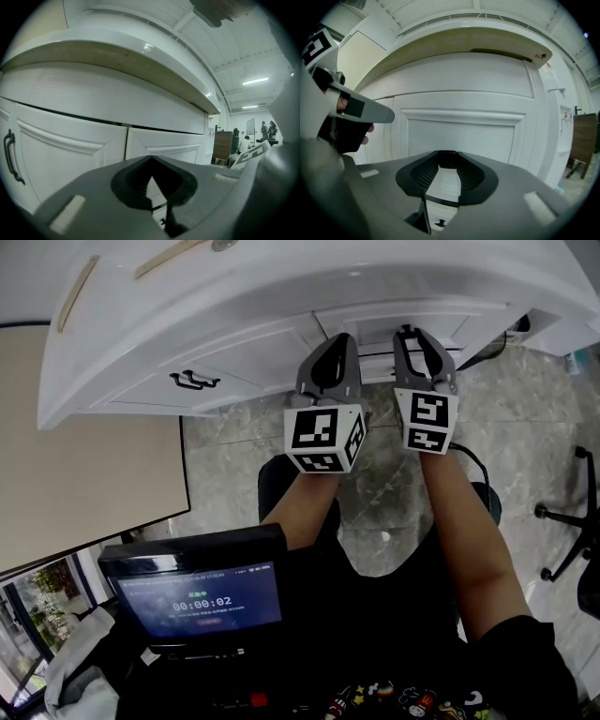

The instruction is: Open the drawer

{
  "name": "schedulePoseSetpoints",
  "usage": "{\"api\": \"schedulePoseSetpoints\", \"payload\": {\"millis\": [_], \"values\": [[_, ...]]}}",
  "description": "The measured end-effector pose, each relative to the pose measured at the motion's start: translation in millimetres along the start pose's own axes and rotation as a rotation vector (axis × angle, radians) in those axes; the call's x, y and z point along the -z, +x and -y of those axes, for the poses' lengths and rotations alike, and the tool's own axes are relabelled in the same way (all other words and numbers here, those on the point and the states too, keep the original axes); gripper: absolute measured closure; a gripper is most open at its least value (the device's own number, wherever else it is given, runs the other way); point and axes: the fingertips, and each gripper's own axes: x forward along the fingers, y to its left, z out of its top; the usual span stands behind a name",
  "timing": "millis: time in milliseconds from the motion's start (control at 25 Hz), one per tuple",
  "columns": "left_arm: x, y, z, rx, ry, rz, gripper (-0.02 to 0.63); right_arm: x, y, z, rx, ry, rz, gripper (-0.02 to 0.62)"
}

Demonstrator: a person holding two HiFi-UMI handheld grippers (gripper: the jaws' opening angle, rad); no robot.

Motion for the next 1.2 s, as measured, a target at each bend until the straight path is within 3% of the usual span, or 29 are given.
{"api": "schedulePoseSetpoints", "payload": {"millis": [280, 1200], "values": [[7, -2, -4, -0.001, -0.011, -0.025, 0.604, 2, 2, 3, -0.001, 0.071, -0.009, 0.451], [-8, -36, 20, -0.025, -0.042, -0.064, 0.606, 9, -25, -3, -0.035, 0.076, -0.088, 0.451]]}}
